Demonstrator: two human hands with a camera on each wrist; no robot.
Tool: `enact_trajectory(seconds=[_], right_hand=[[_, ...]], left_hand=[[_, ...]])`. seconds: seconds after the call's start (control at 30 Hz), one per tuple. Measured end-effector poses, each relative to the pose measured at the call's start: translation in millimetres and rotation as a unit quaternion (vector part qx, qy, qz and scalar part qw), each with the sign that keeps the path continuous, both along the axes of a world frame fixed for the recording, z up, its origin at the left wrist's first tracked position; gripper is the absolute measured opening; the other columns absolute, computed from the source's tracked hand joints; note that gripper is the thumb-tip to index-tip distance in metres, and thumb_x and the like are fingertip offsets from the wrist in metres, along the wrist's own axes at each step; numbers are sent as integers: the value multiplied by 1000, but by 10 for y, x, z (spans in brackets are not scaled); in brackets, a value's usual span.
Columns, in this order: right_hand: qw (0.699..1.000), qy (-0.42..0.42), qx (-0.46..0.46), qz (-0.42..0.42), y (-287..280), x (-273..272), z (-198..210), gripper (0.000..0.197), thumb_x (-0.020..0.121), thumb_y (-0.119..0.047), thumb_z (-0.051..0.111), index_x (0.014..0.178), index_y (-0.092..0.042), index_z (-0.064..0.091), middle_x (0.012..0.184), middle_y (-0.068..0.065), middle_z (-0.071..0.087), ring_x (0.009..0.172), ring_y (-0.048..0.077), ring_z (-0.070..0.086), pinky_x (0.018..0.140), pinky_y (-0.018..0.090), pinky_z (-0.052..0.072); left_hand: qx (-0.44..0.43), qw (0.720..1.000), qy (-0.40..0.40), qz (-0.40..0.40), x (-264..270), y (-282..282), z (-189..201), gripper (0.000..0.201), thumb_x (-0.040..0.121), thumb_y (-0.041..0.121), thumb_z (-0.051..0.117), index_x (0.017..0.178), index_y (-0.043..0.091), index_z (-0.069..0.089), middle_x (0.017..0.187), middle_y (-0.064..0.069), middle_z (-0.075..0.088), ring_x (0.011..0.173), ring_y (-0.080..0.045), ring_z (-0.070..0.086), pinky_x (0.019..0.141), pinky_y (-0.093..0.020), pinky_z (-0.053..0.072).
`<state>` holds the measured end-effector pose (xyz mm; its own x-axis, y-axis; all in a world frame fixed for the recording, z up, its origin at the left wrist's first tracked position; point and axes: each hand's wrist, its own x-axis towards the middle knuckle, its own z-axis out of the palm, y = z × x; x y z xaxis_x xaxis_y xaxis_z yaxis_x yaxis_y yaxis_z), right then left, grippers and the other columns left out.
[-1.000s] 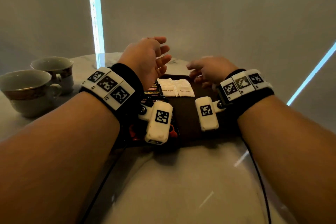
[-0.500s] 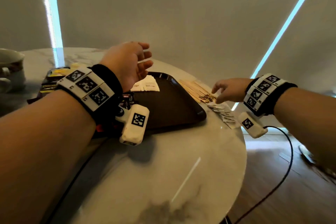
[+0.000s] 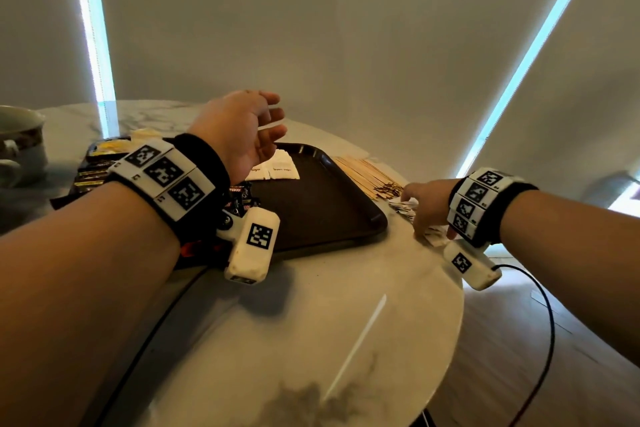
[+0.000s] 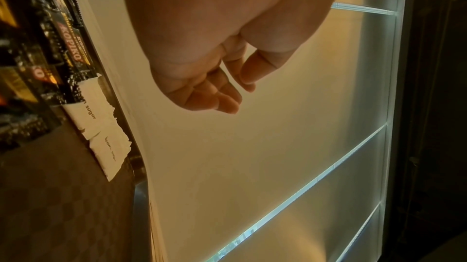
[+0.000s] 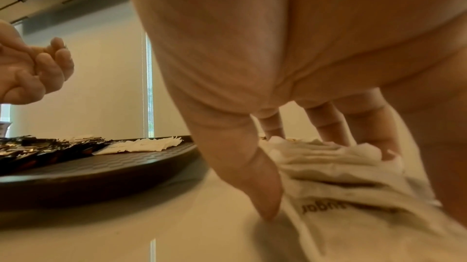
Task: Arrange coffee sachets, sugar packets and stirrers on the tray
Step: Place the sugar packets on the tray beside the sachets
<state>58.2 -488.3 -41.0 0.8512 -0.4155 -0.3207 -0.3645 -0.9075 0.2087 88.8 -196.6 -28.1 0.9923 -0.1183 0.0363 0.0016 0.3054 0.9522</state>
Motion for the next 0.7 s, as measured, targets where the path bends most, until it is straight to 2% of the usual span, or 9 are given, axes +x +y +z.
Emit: enact_trajectory(seconds=[0.07, 0.13, 0.27, 0.33, 0.43, 0.47, 0.57, 0.7], right_hand=[[1000, -9, 13, -6, -31, 0, -10, 94, 73, -18, 85, 150, -32, 32, 132, 8, 53, 104, 25, 59, 90, 43, 58], [1000, -20, 16, 2, -52, 5, -21, 88, 75, -17, 81, 150, -33, 36, 135, 8, 53, 105, 24, 59, 90, 42, 59], [999, -39, 16, 5, -53, 23, -67, 71, 81, -11, 75, 144, -28, 46, 118, 6, 55, 95, 24, 63, 80, 42, 63], [999, -50, 13, 11, -40, 34, -73, 68, 82, -12, 75, 143, -25, 48, 112, 4, 54, 93, 23, 63, 81, 41, 62], [998, -58, -21, 30, -5, 50, -84, 61, 84, -13, 73, 141, -19, 50, 108, 3, 53, 87, 20, 58, 73, 31, 57], [997, -62, -30, 33, 11, 60, -95, 58, 84, -13, 72, 138, -18, 52, 108, 2, 56, 86, 19, 59, 72, 31, 57], [996, -62, -58, 41, 55, 83, -127, 43, 84, -15, 72, 126, -14, 61, 106, 6, 65, 91, 21, 64, 78, 33, 60], [995, -81, -43, 38, 63, 83, -120, 30, 85, -14, 69, 115, -13, 66, 102, 7, 67, 90, 22, 66, 82, 37, 61]], left_hand=[[1, 1000, 0, -3, 5, -5, -5, 34, 97, 4, 36, 114, 19, 61, 115, -6, 63, 93, -19, 63, 69, -28, 51], [6, 1000, -1, -4, 14, -7, -13, 36, 96, 2, 35, 114, 19, 61, 116, -6, 63, 93, -19, 63, 69, -29, 50], [10, 1000, 0, -7, 14, -19, -25, 37, 94, 1, 35, 111, 19, 61, 116, -6, 63, 93, -19, 63, 66, -29, 49], [10, 1000, 1, -8, 9, -28, -26, 36, 94, 1, 35, 110, 20, 61, 115, -5, 63, 91, -18, 63, 67, -28, 49], [15, 1000, 1, -8, 6, -39, -32, 36, 95, 2, 35, 111, 20, 61, 114, -5, 62, 92, -18, 63, 69, -29, 49], [17, 1000, 0, -10, 2, -40, -33, 35, 96, 2, 35, 111, 20, 61, 114, -5, 62, 92, -18, 62, 68, -29, 49], [20, 1000, -2, -14, -2, -42, -40, 34, 96, 2, 35, 111, 20, 61, 112, -4, 62, 91, -18, 62, 68, -28, 49], [25, 999, -5, -19, -7, -41, -35, 34, 95, 3, 36, 110, 20, 61, 112, -5, 62, 91, -18, 62, 67, -29, 48]])
